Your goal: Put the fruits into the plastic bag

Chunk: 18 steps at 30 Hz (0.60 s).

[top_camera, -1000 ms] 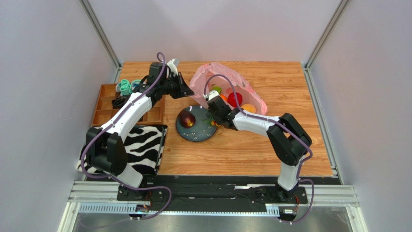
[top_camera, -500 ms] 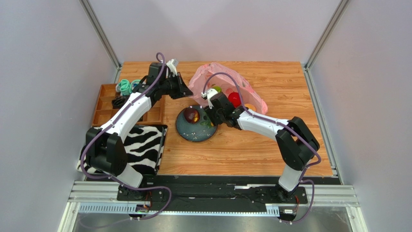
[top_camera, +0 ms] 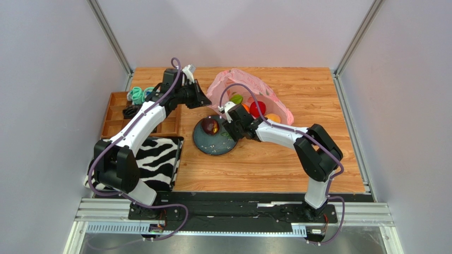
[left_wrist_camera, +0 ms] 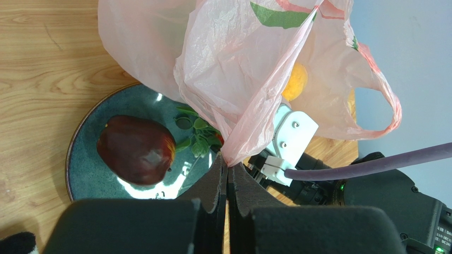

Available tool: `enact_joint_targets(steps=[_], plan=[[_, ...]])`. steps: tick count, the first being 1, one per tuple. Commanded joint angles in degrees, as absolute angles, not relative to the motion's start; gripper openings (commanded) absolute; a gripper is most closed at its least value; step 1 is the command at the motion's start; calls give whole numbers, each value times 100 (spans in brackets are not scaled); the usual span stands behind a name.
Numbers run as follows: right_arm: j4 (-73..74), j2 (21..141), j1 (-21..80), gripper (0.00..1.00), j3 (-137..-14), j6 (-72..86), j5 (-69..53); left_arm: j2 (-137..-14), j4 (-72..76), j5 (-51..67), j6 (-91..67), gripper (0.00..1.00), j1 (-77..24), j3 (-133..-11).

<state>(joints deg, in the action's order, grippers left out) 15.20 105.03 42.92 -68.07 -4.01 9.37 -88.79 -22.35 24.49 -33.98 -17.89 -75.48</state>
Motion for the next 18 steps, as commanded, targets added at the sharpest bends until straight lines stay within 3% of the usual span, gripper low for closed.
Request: enact_joint_targets(steps=[1,7,18], plan=[[1468,10556,4228,50,-6970,-527,1020,-8657,-2215,2443,-3313,0,-1767,-7585],[1476,10521,4210,33,-6961,-545,1020,-8657,-2241,2443,-3296,0,-1767,-7629],[1617,10108,4201,14,-6926,-580,888,-8578,-2285,2435,-3287,0,-1767,-7594]])
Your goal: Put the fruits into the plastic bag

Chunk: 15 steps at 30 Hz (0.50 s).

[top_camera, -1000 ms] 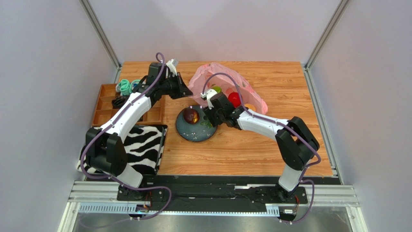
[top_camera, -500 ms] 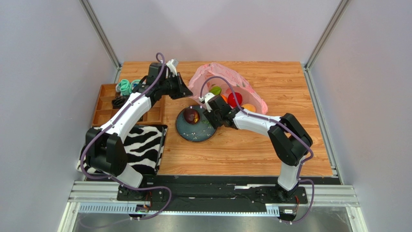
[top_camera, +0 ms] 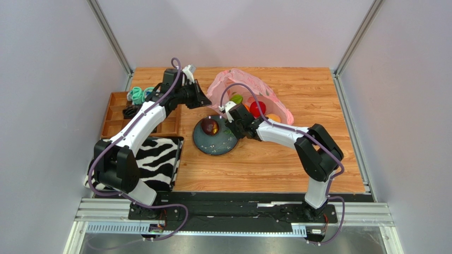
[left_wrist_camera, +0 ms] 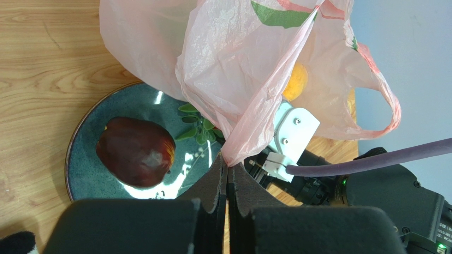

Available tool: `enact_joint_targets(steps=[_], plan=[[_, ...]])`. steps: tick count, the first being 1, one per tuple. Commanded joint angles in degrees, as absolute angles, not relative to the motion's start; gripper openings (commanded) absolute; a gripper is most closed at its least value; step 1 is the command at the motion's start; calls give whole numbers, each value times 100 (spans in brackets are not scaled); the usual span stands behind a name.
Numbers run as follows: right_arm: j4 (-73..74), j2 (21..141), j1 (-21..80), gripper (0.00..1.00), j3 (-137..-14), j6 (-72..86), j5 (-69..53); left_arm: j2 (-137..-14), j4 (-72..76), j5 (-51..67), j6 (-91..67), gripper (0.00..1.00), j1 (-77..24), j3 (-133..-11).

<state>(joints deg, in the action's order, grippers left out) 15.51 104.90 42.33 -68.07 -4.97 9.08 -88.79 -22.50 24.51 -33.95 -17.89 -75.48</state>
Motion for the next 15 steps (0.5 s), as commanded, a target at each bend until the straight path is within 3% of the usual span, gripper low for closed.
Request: enact_joint_targets(steps=[1,15], plan=[[1626,9960,4210,12,-6926,-580,870,-8569,-2294,2435,-3287,0,-1767,-7585],[1934,7737,4271,6,-6838,-35,597,-8561,-2329,2434,-3314,0,-1767,-7646]])
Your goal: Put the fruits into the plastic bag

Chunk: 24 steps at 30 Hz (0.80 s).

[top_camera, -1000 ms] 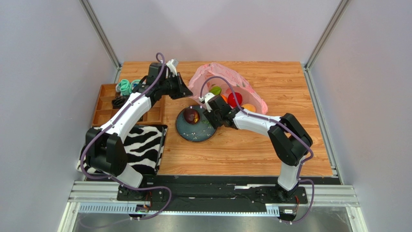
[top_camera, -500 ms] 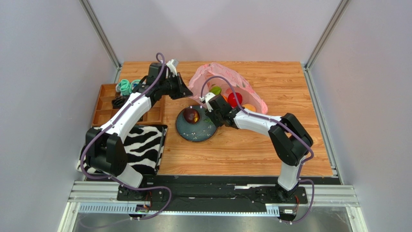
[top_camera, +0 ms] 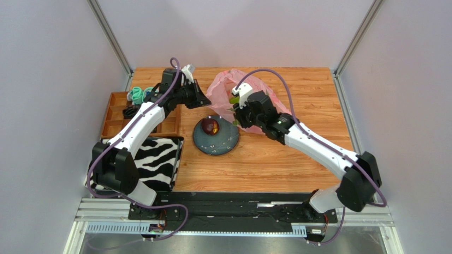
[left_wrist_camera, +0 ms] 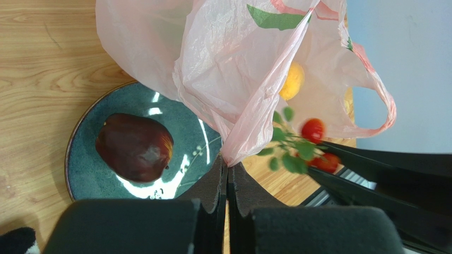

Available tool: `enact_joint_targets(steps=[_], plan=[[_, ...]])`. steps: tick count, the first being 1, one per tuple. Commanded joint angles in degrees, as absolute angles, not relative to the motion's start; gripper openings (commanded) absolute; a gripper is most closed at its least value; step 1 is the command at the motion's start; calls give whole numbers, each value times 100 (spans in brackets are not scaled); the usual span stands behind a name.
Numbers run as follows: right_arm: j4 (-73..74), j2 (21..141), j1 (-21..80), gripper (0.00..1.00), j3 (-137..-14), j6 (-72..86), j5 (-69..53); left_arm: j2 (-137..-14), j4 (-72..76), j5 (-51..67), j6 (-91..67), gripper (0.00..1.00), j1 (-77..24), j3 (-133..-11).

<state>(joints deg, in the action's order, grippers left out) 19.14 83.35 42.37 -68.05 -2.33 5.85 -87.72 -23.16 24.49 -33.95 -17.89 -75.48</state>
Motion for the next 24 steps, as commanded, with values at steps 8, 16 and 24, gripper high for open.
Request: enact_joint_targets(steps=[8,16,24], plan=[[1960,7628,4236,0,-7286,18,1230,-8420,-2382,2417,-3296,0,-1767,-7629],[2311,8323,3903,0,-7734,-79,1354,-8148,-2399,2364,-3296,0,-1767,-7471],[2434,8884,3595,0,-7989,-219,1625,-7998,-2373,2347,-3314,0,-1767,-7339]])
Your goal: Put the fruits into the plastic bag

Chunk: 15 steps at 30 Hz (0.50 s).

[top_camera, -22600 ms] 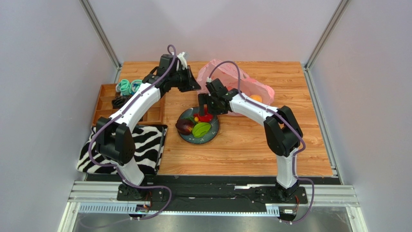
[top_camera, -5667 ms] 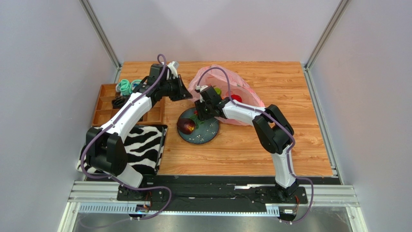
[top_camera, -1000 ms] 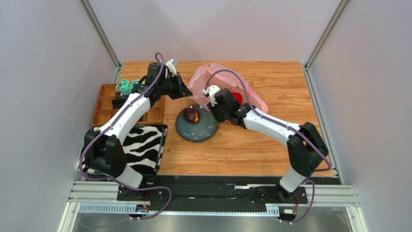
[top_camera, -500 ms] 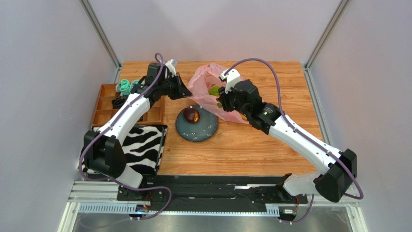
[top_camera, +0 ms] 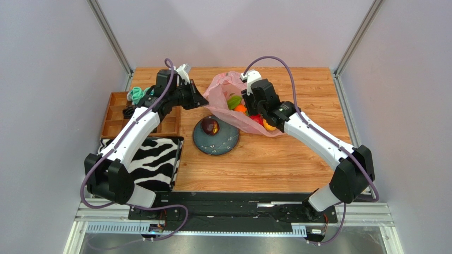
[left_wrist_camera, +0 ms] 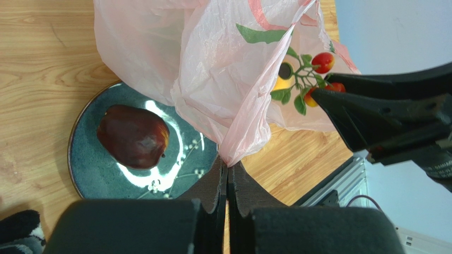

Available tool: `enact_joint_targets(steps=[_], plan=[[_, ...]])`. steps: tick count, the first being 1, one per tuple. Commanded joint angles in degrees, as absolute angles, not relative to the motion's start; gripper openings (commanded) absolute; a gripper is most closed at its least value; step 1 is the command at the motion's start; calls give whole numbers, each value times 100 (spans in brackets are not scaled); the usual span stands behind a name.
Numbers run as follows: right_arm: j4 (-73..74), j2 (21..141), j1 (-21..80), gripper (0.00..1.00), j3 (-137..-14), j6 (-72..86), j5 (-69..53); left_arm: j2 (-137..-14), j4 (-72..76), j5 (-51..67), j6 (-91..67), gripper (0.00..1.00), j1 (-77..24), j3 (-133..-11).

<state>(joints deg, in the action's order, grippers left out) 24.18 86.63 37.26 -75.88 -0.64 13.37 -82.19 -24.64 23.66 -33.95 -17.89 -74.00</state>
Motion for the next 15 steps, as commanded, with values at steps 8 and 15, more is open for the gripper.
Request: enact_joint_targets(steps=[8,15], plan=[[2575,9790,3516,1,-8551,-440,1740,-7998,-2329,2373,-3340,0,-1767,-7321],[2821,10301,3516,19,-8886,-194,1644,-8051,-2320,2382,-3340,0,-1767,-7356]])
